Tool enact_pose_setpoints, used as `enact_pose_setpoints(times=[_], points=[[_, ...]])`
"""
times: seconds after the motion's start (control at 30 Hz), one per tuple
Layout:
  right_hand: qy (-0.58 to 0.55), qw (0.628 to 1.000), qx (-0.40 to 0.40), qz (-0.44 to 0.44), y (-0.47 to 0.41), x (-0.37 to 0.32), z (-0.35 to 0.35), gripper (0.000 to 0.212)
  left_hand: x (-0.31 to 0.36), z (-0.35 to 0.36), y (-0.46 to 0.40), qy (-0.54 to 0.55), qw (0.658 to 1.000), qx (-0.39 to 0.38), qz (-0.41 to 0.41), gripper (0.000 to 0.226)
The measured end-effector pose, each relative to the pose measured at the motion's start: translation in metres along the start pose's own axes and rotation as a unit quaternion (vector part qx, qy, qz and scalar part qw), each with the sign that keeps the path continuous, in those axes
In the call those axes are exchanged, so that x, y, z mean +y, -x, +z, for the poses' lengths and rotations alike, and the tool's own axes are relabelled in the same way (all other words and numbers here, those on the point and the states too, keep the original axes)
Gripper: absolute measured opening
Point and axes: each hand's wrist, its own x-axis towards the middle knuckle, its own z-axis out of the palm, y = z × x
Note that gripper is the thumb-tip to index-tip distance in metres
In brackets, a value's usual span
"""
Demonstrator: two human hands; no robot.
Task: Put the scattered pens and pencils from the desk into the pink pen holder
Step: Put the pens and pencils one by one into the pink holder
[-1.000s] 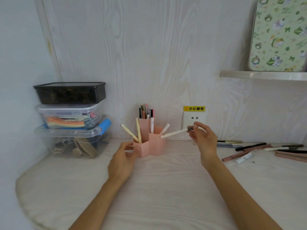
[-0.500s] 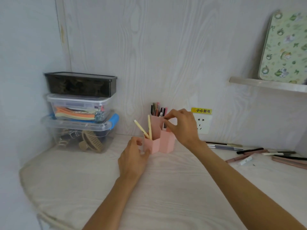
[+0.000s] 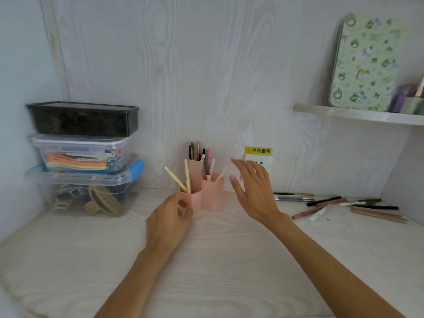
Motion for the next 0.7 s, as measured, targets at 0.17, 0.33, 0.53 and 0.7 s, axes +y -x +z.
enact_pose_setpoints(times=[0.17, 0.33, 0.53, 0.7], points=[[0.049, 0.986, -0.014, 0.160, 0.041, 0.086, -0.023, 0.034, 0.015, -0.006, 0.010, -0.023, 0.998, -0.019, 0.057, 0.009], [0.006, 0.948, -0.097, 0.304, 0.076, 0.154, -0.052, 0.038, 0.068, 0.038, 0.002, 0.011, 0.986, -0.096, 0.134, 0.019], [0.011, 0.947, -0.189, 0.259, 0.055, 0.135, -0.028, 0.041, 0.115, 0.113, -0.018, -0.008, 0.973, -0.181, 0.145, 0.044], [-0.015, 0.962, -0.127, 0.240, 0.050, 0.122, -0.009, 0.032, 0.118, 0.129, -0.026, -0.054, 0.975, -0.161, 0.141, 0.039]])
